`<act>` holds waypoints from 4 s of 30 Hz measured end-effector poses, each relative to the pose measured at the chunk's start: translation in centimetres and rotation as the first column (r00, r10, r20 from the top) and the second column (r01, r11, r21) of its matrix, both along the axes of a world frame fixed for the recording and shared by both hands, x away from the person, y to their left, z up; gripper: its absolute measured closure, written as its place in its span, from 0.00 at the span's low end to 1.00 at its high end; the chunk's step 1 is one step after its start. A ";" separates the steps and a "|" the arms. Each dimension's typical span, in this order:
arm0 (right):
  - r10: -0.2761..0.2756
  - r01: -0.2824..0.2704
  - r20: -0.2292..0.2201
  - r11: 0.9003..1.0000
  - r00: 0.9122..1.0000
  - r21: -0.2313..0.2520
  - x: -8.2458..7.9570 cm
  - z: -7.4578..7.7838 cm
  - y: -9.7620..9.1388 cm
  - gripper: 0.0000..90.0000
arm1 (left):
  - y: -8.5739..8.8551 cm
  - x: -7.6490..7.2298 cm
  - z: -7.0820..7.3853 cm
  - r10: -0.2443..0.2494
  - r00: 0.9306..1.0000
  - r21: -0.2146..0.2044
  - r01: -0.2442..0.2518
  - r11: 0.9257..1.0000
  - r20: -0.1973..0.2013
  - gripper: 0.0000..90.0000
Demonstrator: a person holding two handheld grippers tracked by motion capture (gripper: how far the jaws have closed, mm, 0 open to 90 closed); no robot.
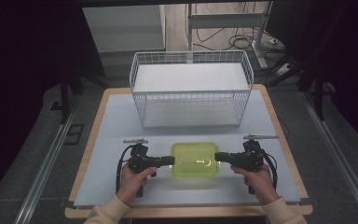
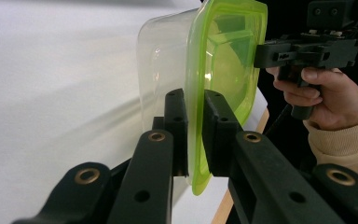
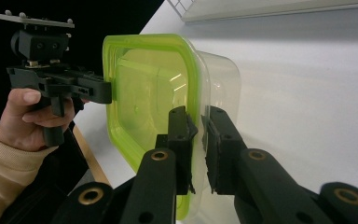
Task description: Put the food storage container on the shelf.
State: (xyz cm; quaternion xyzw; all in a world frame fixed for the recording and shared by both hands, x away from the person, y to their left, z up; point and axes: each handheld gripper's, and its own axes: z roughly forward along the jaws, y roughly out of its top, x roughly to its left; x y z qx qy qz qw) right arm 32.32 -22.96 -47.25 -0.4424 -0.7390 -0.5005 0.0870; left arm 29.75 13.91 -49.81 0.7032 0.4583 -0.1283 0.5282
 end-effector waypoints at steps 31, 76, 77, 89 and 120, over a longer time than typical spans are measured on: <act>0.000 -0.001 0.126 1.000 0.992 0.013 0.5 4.6 0.8 0.90 | 0.8 0.8 4.6 0.012 0.996 -0.006 -0.011 1.000 0.092 0.91; -0.022 0.023 0.215 1.000 0.976 -0.001 2.8 10.2 1.8 0.90 | 1.2 3.8 9.8 0.032 0.986 0.011 -0.034 0.999 0.166 0.91; -0.023 0.023 0.220 1.000 0.975 0.001 2.9 10.2 1.8 0.90 | 1.2 3.9 9.9 0.028 0.985 0.015 -0.031 0.999 0.172 0.90; -0.031 0.023 0.231 0.999 0.972 0.037 3.8 11.2 2.0 0.90 | 1.5 4.5 11.7 0.031 0.979 0.027 -0.037 0.999 0.201 0.91; -0.058 0.049 0.280 0.998 0.958 0.039 6.7 16.1 2.9 0.90 | 2.0 7.4 16.9 0.060 0.967 0.034 -0.070 0.997 0.248 0.91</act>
